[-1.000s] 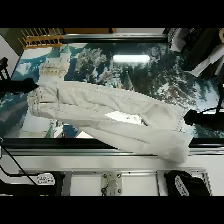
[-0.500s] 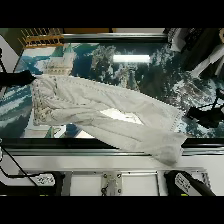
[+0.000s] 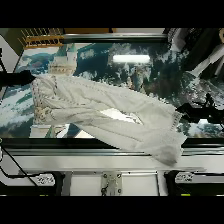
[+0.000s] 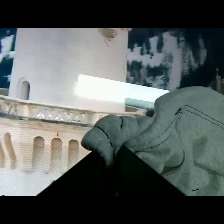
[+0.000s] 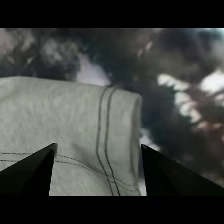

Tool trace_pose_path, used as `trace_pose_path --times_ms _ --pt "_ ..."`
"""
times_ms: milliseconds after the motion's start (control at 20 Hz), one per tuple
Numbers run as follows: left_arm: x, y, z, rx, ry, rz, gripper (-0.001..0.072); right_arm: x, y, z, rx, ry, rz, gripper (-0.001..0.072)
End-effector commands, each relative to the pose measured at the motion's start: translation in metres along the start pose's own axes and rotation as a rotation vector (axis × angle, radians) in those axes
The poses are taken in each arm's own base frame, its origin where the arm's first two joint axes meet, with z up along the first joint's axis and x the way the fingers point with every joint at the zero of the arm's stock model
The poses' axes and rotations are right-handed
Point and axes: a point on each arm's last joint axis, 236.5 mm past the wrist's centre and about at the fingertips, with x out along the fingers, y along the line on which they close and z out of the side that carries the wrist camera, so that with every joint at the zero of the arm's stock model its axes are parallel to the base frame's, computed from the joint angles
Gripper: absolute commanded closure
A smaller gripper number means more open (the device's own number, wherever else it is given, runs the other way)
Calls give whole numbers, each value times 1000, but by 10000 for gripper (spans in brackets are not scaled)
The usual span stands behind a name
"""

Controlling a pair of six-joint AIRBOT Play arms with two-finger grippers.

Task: Fold the clothes and pants, and hang the long-sleeved shirts on hangers.

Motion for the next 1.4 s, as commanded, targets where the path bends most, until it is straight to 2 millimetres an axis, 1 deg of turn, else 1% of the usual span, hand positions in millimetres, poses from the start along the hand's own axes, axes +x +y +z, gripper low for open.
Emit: trace_pose_path --times_ms 0,50,100,150,200,250,300,350,400,450,500,550,650,700,750,800,850,950,1050,1200,1350 --pt "0 0 -1 0 2 0 679 21 22 11 -59 -1 38 247" --pt "1 0 -1 -1 2 0 679 20 29 17 -103 -15 42 498" --pt "2 1 -2 -2 5 -1 679 14 39 27 -148 -38 49 652" --pt "2 1 -1 -2 3 0 679 3 49 39 -175 -73 54 658" --pt "-1 1 2 1 -3 1 680 -16 62 55 -215 -129 55 684" --pt "-6 -1 9 9 -18 1 680 -39 75 72 -270 -190 45 684" --pt "-14 -5 17 23 -40 3 680 -70 91 87 -334 -260 30 684" --pt "-25 -10 26 41 -67 8 680 -100 105 98 -380 -322 9 684" --pt "-37 -15 33 62 -92 15 680 -134 117 105 -425 -389 -25 685" --pt "-51 -21 39 93 -114 19 680 -165 124 108 -454 -449 -66 685" --pt "-64 -25 42 118 -127 20 680 -195 127 108 -473 -509 -115 685" --pt "-73 -27 42 129 -132 23 680 -220 126 105 -484 -555 -171 685" --pt "-87 -19 45 114 -149 40 680 -257 114 100 -471 -611 -271 684" --pt "-91 -12 46 101 -159 51 680 -268 109 100 -454 -637 -291 685" --pt "-90 -6 46 90 -156 56 680 -274 107 102 -432 -655 -289 685" --pt "-85 -2 44 78 -147 53 680 -275 105 105 -414 -663 -287 684" --pt "-78 0 42 64 -139 41 680 -271 103 107 -395 -662 -281 684" --pt "-58 -2 44 20 -148 -5 680 -253 104 115 -375 -645 -246 685" --pt "-34 4 52 -2 -178 1 680 -230 101 126 -332 -629 -221 685" --pt "-1 14 72 -26 -273 43 680 -198 100 155 -275 -671 -192 685" --pt "27 22 95 -28 -399 115 680 -164 107 186 -187 -756 -129 685"
